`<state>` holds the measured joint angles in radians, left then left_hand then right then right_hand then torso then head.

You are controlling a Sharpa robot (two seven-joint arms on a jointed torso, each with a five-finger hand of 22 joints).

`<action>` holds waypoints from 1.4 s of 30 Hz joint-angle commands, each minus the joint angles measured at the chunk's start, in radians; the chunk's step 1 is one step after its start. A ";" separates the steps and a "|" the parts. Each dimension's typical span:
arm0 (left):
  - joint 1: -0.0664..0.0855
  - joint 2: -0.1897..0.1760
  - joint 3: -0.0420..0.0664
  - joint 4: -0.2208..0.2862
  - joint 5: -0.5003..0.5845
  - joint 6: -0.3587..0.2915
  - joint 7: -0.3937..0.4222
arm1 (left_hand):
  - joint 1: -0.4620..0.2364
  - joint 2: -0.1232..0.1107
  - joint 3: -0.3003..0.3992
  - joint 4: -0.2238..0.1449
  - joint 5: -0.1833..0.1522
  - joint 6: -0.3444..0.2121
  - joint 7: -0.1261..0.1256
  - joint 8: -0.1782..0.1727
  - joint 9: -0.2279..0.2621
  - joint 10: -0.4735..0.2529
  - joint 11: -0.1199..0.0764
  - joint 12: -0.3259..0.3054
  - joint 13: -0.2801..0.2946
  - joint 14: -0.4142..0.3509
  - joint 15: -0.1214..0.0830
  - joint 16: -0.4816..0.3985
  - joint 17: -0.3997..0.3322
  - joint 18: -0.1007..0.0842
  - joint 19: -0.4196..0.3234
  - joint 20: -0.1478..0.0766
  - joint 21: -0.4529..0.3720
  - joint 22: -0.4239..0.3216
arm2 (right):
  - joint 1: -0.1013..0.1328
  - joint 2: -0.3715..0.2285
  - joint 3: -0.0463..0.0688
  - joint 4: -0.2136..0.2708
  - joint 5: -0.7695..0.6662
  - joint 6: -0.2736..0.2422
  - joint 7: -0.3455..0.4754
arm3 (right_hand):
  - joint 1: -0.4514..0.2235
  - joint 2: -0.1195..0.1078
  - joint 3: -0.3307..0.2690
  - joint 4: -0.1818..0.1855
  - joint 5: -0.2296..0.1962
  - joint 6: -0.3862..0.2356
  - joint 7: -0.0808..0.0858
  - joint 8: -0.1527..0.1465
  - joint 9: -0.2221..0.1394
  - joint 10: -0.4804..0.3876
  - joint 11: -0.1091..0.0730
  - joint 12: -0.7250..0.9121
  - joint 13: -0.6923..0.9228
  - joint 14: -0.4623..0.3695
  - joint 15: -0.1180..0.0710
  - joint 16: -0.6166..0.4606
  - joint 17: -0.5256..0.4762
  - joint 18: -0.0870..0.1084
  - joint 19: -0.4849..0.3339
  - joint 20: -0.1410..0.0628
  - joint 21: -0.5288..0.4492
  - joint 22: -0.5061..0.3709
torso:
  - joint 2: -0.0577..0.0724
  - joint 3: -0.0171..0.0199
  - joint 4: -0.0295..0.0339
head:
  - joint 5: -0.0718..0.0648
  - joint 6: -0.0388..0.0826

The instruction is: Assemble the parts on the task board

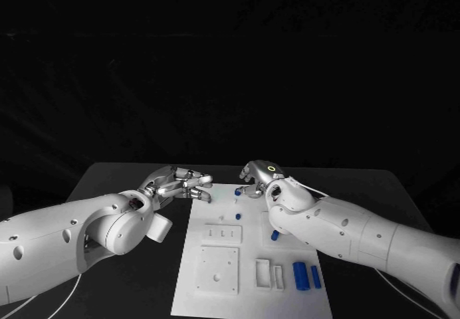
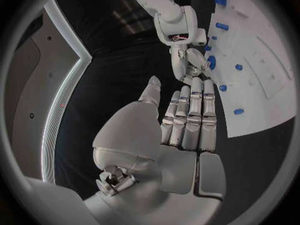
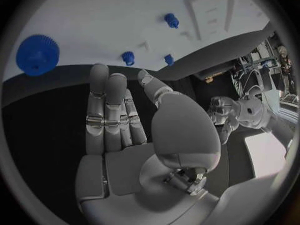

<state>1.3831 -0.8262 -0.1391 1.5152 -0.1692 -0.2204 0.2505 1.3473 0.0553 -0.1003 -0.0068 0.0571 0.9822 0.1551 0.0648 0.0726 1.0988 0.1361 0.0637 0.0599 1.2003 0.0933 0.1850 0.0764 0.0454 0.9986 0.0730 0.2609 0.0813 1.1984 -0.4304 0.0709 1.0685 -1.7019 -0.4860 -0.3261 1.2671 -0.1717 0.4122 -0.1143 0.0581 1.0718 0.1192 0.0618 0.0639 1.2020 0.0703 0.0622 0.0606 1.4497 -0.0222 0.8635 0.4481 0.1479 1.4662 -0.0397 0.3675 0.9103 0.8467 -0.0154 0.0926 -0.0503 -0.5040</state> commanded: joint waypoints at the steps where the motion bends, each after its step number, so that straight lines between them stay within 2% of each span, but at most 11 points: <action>1: 0.002 -0.004 0.001 -0.002 0.000 -0.002 0.020 | -0.007 -0.005 0.003 -0.002 -0.002 -0.004 0.001 -0.001 0.002 -0.004 -0.002 -0.002 0.001 -0.003 0.003 -0.003 0.000 -0.001 0.002 0.008 -0.004 -0.001 | 0.002 -0.052 0.019 0.055 0.058 -0.023 0.038 | -0.011 -0.001 0.039 -0.013 0.009 0.012 -0.007 0.002 0.001 0.091 -0.025 0.003 0.009 -0.003 -0.027 0.004 0.006 -0.008 0.034 -0.022 0.007 0.006 | -0.004 0.0044 -0.0134 | 0.007 0.006; 5: 0.002 -0.007 0.001 -0.007 0.000 0.003 0.022 | -0.007 -0.005 0.004 -0.003 -0.002 -0.004 0.001 -0.001 0.002 -0.004 -0.002 -0.002 0.001 -0.003 0.003 -0.003 0.000 -0.001 0.002 0.008 -0.004 -0.001 | 0.004 -0.114 0.045 0.095 0.126 0.009 0.063 | -0.013 0.003 0.027 -0.025 0.016 0.025 -0.017 0.001 0.000 0.210 -0.063 0.000 0.058 -0.004 -0.053 0.004 0.020 -0.045 0.031 -0.055 0.011 0.015 | -0.008 0.0081 -0.0221 | 0.016 0.010; 8: 0.002 -0.007 0.001 -0.012 0.000 0.008 0.022 | -0.007 -0.004 0.004 -0.003 -0.002 -0.004 0.001 -0.001 0.002 -0.004 -0.002 -0.002 0.001 -0.003 0.003 -0.002 0.000 -0.001 0.002 0.008 -0.004 -0.001 | 0.008 -0.155 0.057 0.111 0.174 0.051 0.078 | -0.011 0.012 -0.053 -0.037 0.048 0.020 -0.020 0.006 0.002 0.255 -0.086 0.039 0.240 0.000 -0.068 -0.001 0.035 -0.065 0.032 -0.073 0.009 0.021 | -0.011 0.0091 -0.0267 | 0.017 0.009; 10: 0.001 -0.006 0.001 -0.015 0.000 0.013 0.022 | -0.007 -0.004 0.004 -0.003 -0.002 -0.004 0.001 -0.001 0.002 -0.004 -0.002 -0.002 0.001 -0.003 0.003 -0.002 0.000 -0.001 0.002 0.008 -0.004 -0.001 | 0.010 -0.170 0.063 0.114 0.198 0.085 0.080 | -0.002 0.034 -0.114 -0.041 0.067 0.001 -0.023 0.003 0.001 0.193 -0.099 0.259 0.507 0.004 -0.071 0.022 0.069 -0.068 0.034 -0.080 0.018 0.035 | -0.012 0.0107 -0.0290 | 0.019 0.009; 12: 0.001 -0.005 0.001 -0.018 0.000 0.021 0.024 | -0.007 -0.004 0.004 -0.003 -0.002 -0.004 0.001 -0.001 0.002 -0.004 -0.002 -0.002 0.001 -0.003 0.003 -0.002 0.000 -0.001 0.002 0.008 -0.004 -0.001 | 0.012 -0.185 0.067 0.115 0.222 0.135 0.076 | -0.016 0.047 -0.152 -0.044 0.102 -0.027 -0.027 0.005 0.001 0.100 -0.096 0.552 0.780 -0.010 -0.075 0.081 0.147 -0.072 0.037 -0.078 0.108 0.102 | -0.013 0.0115 -0.0314 | 0.024 0.009; 14: 0.001 -0.005 0.001 -0.019 0.000 0.025 0.024 | -0.008 -0.004 0.004 -0.003 -0.002 -0.006 0.001 -0.002 0.001 -0.005 -0.002 -0.002 0.001 -0.004 0.003 -0.003 0.000 -0.001 0.001 0.008 -0.004 -0.001 | 0.013 -0.190 0.070 0.111 0.233 0.170 0.073 | -0.014 0.051 -0.170 -0.048 0.108 -0.051 -0.025 0.005 0.002 0.045 -0.097 0.665 0.878 -0.029 -0.070 0.115 0.210 -0.071 0.031 -0.077 0.161 0.148 | -0.014 0.0143 -0.0340 | 0.026 0.008; 18: 0.000 -0.004 0.000 -0.022 0.000 0.031 0.024 | -0.008 -0.004 0.004 -0.003 -0.002 -0.006 0.001 -0.002 0.001 -0.005 -0.002 -0.002 0.001 -0.004 0.003 -0.003 0.000 -0.001 0.001 0.008 -0.004 -0.001 | 0.013 -0.192 0.072 0.088 0.234 0.238 0.064 | -0.014 0.048 -0.178 -0.040 0.115 -0.078 -0.026 0.001 0.000 0.085 -0.100 0.888 1.042 -0.024 -0.071 0.166 0.381 -0.070 0.027 -0.075 0.262 0.246 | -0.013 0.0148 -0.0313 | 0.022 0.006; 22: -0.001 -0.002 0.000 -0.024 0.000 0.036 0.024 | -0.008 -0.004 0.004 -0.003 -0.002 -0.006 0.001 -0.002 0.001 -0.005 -0.002 -0.002 0.001 -0.004 0.003 -0.003 0.000 -0.001 0.001 0.008 -0.004 -0.001 | 0.013 -0.178 0.073 0.051 0.219 0.271 0.060 | -0.010 0.045 -0.174 -0.027 0.115 -0.087 -0.027 0.001 0.000 0.102 -0.101 0.943 1.092 -0.011 -0.071 0.160 0.469 -0.069 0.028 -0.074 0.285 0.302 | -0.012 0.0131 -0.0301 | 0.017 0.007; 28: -0.003 0.001 0.000 -0.026 0.000 0.047 0.024 | -0.009 -0.002 0.004 -0.005 -0.002 -0.006 0.001 -0.001 0.001 -0.006 -0.002 -0.002 0.001 -0.005 0.004 -0.003 0.000 -0.001 0.001 0.008 -0.004 -0.001 | 0.007 -0.165 0.073 0.016 0.211 0.293 0.060 | -0.010 0.045 -0.190 -0.023 0.125 -0.136 -0.020 -0.001 -0.002 0.106 -0.093 0.953 1.104 -0.006 -0.066 0.161 0.494 -0.065 0.032 -0.070 0.283 0.321 | -0.011 0.0118 -0.0252 | 0.010 0.002; 32: -0.004 0.002 0.000 -0.030 0.000 0.050 0.024 | -0.009 -0.002 0.004 -0.005 -0.002 -0.006 0.001 -0.001 0.001 -0.006 -0.002 -0.002 0.001 -0.005 0.004 -0.003 0.000 -0.001 0.001 0.008 -0.004 -0.001 | 0.001 -0.156 0.073 0.000 0.209 0.308 0.060 | -0.009 0.047 -0.215 -0.016 0.137 -0.154 -0.017 -0.002 -0.003 0.106 -0.089 0.962 1.112 -0.005 -0.063 0.165 0.513 -0.063 0.035 -0.067 0.288 0.341 | -0.012 0.0115 -0.0271 | 0.011 0.000; 42: -0.009 0.008 0.000 -0.036 0.001 0.060 0.022 | -0.009 -0.002 0.004 -0.005 -0.002 -0.006 0.001 -0.001 0.001 -0.006 -0.002 -0.002 0.001 -0.005 0.004 -0.003 0.000 -0.001 0.001 0.008 -0.004 -0.001 | -0.012 -0.117 0.071 -0.080 0.195 0.282 0.049 | -0.010 0.055 -0.198 -0.020 0.129 -0.189 -0.010 -0.004 -0.005 0.101 -0.081 0.957 1.107 -0.004 -0.058 0.160 0.518 -0.058 0.038 -0.061 0.276 0.354 | -0.012 0.0109 -0.0260 | 0.007 -0.001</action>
<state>1.3750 -0.8207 -0.1398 1.4789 -0.1690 -0.1859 0.2604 1.3473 0.0553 -0.1003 -0.0067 0.0572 0.9822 0.1551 0.0648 0.0726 1.0989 0.1360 0.0637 0.0595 1.2003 0.0933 0.1850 0.0764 0.0455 0.9987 0.0730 0.2609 0.0816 1.1885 -0.5507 0.1423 0.9962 -1.4935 -0.2115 -0.2738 1.2559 -0.1236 0.2081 -0.1337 0.1937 0.8832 0.1074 0.0636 0.0601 1.3026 -0.0194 1.0212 1.1684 1.4434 -0.0840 1.0280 0.9646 0.0842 1.4674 -0.1076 0.6474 1.2636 0.8355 -0.0041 0.0662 -0.0417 -0.5053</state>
